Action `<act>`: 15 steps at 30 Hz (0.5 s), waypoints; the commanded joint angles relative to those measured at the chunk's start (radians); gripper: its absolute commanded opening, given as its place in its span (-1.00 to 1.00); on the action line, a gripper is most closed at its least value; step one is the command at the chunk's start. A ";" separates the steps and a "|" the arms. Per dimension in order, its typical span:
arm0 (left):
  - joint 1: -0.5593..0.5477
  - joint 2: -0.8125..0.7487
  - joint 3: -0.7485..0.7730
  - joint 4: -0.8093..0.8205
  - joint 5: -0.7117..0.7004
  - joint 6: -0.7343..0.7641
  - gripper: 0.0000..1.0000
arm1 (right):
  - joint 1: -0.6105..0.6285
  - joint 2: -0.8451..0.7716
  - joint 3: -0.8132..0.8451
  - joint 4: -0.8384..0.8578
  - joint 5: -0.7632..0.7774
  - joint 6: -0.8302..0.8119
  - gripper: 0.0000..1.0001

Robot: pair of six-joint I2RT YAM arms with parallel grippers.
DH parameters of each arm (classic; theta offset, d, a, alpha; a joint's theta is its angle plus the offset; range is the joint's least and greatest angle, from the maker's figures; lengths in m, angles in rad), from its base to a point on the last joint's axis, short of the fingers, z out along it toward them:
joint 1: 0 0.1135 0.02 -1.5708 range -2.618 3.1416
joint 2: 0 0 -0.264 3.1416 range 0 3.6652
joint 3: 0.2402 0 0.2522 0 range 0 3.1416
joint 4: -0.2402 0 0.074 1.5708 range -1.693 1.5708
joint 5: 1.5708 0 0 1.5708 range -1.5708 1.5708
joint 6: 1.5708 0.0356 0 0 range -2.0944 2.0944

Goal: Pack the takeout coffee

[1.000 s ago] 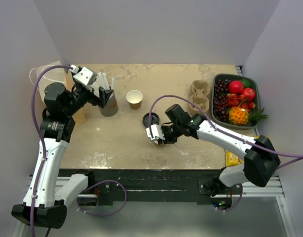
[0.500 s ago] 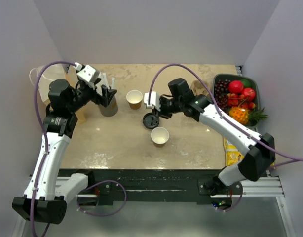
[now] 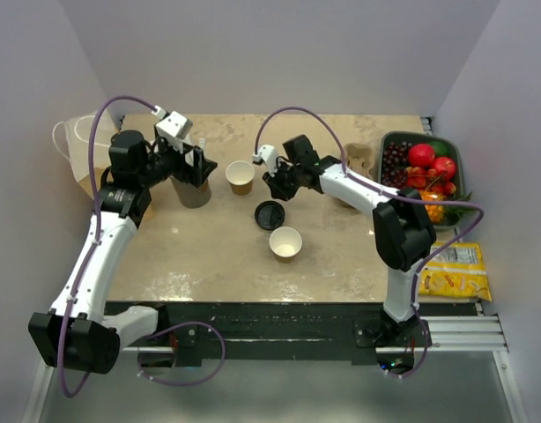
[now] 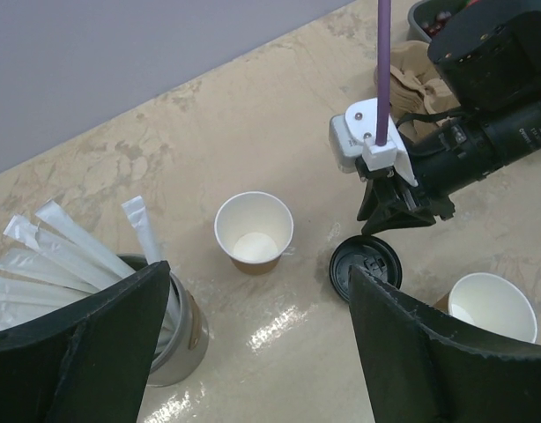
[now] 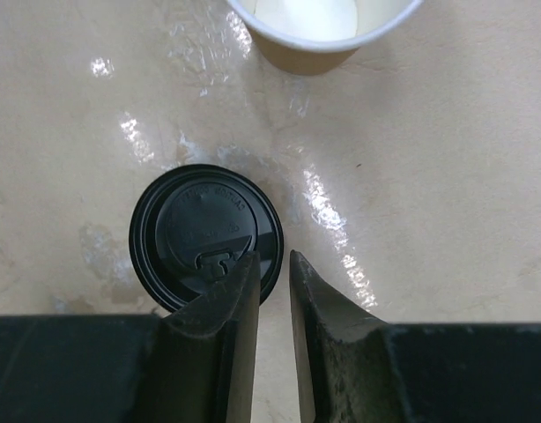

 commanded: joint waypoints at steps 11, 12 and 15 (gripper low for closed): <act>-0.004 0.071 0.036 0.080 -0.035 -0.026 0.72 | 0.005 0.051 0.089 0.001 0.042 0.086 -0.51; -0.004 0.071 0.035 0.083 -0.034 -0.025 0.72 | 0.007 0.053 0.089 -0.003 0.039 0.088 -0.51; -0.004 0.072 0.032 0.083 -0.040 -0.025 0.72 | 0.005 0.065 0.089 -0.020 0.025 0.094 -0.55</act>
